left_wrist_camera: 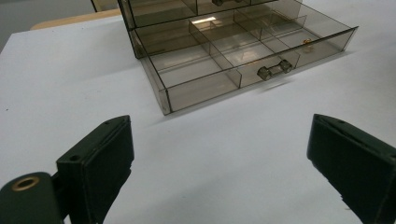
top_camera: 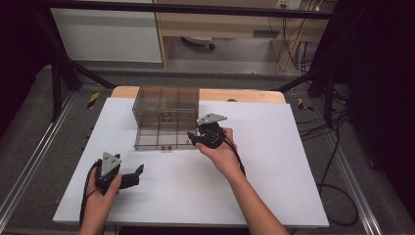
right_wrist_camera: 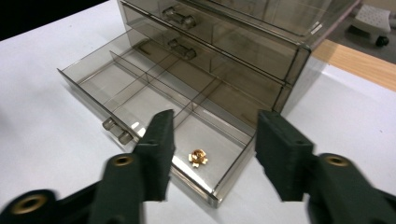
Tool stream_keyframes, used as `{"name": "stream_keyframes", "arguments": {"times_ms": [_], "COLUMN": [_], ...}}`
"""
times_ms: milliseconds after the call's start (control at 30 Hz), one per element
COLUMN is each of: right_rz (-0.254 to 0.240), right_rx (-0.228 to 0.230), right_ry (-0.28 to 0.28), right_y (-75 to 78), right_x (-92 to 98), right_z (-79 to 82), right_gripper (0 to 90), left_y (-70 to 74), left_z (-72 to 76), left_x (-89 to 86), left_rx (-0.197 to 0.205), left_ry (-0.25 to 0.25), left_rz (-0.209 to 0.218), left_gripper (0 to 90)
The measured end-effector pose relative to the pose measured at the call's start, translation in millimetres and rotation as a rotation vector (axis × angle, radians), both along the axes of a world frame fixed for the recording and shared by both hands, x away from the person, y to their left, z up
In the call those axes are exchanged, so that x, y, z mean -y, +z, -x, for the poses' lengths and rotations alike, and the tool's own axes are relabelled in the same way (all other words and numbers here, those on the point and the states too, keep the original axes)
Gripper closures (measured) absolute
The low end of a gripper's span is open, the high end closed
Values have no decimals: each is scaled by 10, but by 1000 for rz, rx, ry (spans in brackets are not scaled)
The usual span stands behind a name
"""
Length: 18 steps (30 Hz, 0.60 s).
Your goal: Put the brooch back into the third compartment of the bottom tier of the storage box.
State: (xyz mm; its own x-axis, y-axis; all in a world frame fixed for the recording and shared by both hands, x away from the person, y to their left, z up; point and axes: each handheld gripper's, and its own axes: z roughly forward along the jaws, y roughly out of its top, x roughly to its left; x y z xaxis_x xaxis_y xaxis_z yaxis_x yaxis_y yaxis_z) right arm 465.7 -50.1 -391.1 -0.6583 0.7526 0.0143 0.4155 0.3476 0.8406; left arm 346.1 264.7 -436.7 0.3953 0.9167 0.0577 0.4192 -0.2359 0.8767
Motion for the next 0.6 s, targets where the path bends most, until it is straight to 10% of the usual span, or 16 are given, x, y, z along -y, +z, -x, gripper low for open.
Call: {"name": "stream_keyframes", "arguments": {"times_ms": [367,600], "right_rz": [28,36], "right_rx": [-42,-23], "right_ry": [-30,-84], "right_y": [19,37], "right_x": [74,167], "right_z": [10,19], "right_gripper": [98,51], "left_y": [-4,10], "left_z": [-10,5], "left_x": [-3,-43], "left_rx": [-3,3], "left_ry": [-4,3], "left_rz": [7,14], "left_gripper": [73,73]}}
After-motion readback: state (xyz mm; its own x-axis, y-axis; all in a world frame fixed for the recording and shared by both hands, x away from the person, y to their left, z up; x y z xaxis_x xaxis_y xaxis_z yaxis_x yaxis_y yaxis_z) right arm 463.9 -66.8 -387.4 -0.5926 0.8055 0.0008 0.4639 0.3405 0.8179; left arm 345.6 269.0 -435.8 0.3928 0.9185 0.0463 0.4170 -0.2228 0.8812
